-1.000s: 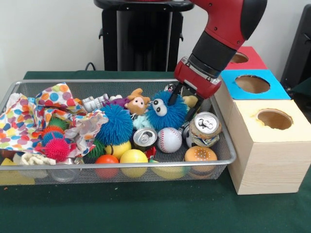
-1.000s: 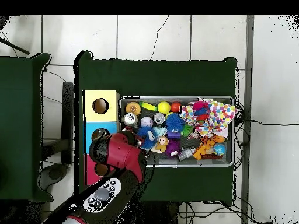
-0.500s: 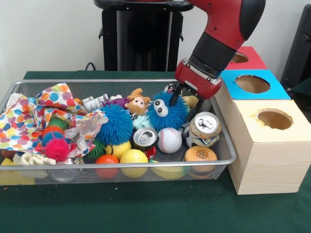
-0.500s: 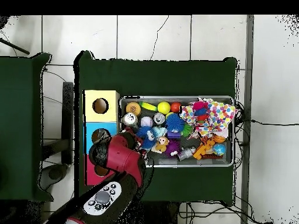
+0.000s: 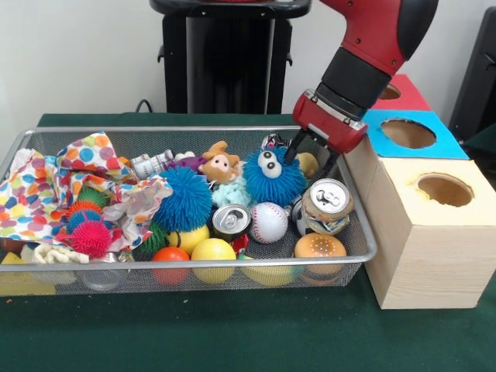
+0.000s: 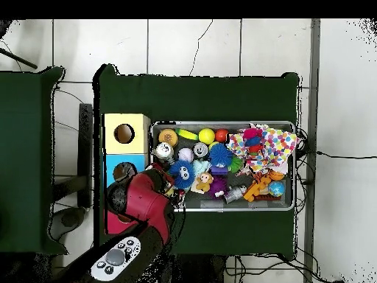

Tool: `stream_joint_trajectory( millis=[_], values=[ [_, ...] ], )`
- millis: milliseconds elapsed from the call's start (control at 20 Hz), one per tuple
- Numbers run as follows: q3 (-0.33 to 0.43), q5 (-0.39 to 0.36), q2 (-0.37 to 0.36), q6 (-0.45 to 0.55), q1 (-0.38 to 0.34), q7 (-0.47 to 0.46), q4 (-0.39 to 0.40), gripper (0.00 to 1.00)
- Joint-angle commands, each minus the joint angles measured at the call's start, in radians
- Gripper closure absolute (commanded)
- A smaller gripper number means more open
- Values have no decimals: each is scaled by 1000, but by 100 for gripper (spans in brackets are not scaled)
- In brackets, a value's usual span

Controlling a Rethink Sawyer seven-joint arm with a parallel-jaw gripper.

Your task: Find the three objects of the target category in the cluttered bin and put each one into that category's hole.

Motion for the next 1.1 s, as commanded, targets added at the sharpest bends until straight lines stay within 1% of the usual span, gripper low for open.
stream_joint_trajectory(
  millis=[50,200,400,550,650,750,900,1100],
  values=[
    [84,69,60,135,63,327,34,0],
    [90,76,62,118,62,323,41,0],
    [173,95,21,-8,17,326,99,0],
    [218,103,8,-79,-10,338,130,0],
    [262,95,-6,-139,-46,345,154,0],
    [300,69,-16,-192,-85,342,172,0],
    [299,17,-20,-181,-115,265,165,0],
    [354,-16,-44,-244,-176,263,198,0]
  ],
)
